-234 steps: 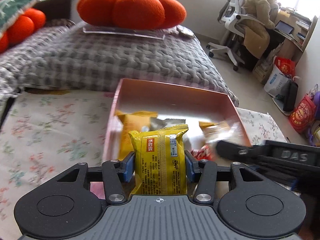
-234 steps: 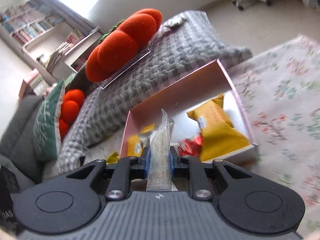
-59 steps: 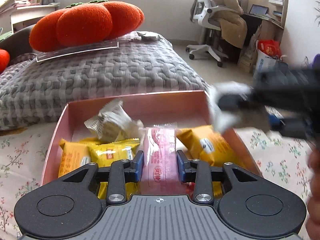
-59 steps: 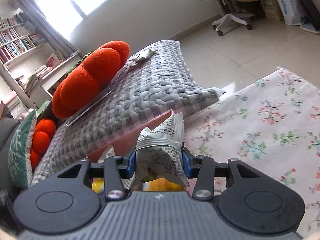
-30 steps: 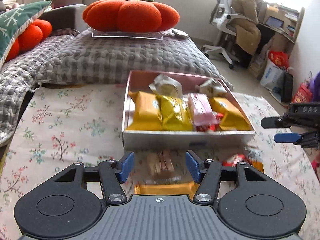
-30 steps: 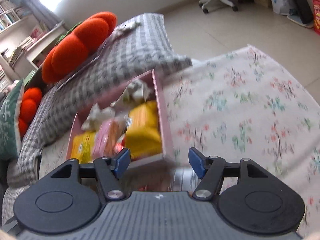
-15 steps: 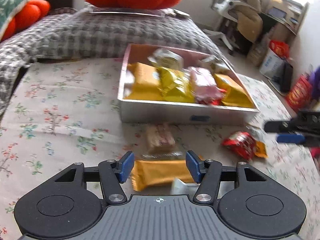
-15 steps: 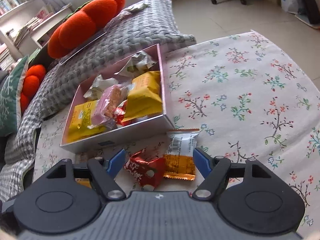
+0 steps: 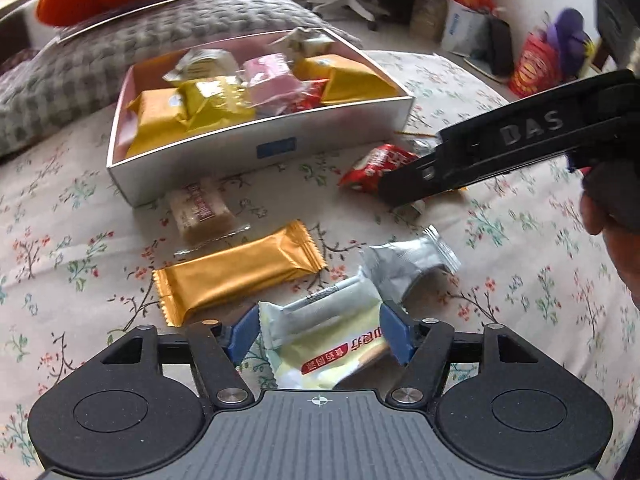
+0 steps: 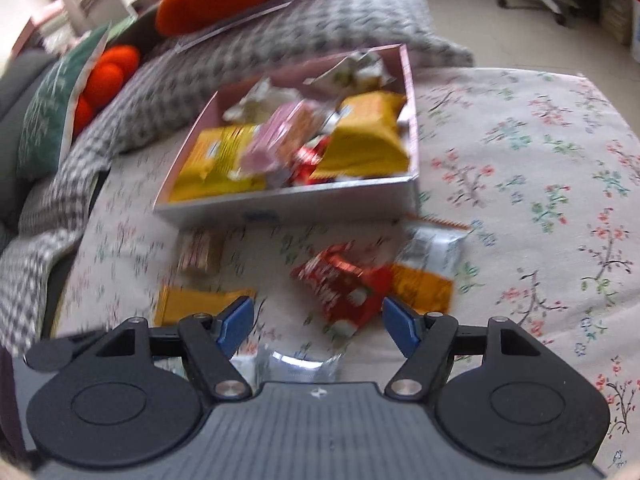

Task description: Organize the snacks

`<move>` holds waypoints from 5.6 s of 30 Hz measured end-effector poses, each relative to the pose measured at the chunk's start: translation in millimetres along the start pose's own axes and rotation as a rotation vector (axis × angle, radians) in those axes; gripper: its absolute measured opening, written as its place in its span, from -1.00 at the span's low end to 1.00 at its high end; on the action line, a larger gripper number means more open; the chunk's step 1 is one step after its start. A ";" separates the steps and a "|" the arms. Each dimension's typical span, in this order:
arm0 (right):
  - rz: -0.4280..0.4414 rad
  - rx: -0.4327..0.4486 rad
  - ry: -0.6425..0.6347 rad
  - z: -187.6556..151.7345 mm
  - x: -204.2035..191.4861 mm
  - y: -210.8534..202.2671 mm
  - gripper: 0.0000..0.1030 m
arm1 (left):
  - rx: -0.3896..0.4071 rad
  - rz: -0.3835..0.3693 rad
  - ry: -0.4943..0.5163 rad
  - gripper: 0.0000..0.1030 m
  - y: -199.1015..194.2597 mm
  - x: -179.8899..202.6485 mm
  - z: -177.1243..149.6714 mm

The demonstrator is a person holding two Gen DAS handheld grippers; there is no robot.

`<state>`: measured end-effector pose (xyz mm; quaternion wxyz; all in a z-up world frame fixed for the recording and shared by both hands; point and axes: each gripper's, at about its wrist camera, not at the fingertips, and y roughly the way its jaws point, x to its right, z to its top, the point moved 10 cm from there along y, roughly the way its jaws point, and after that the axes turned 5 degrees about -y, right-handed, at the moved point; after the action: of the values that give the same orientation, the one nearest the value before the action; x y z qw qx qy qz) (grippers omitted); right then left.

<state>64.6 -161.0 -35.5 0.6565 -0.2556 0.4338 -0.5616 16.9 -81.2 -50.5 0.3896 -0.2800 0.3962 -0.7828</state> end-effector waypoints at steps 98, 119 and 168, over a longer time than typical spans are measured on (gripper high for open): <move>-0.069 0.135 -0.209 20.2 -14.9 7.6 -0.39 | 0.114 0.057 0.321 0.27 5.0 -20.5 22.8; -0.058 0.146 -0.180 22.0 -14.6 4.7 -0.39 | 0.169 0.022 0.039 -0.51 -12.7 -51.3 45.0; -0.034 0.239 -0.004 87.2 18.5 9.0 -0.39 | 0.414 0.145 -0.360 -0.38 -13.1 -135.2 173.3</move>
<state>143.8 -189.8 -5.1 0.6734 -0.1841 0.3581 -0.6200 214.3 -33.4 34.7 0.5576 -0.2999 0.1714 -0.7548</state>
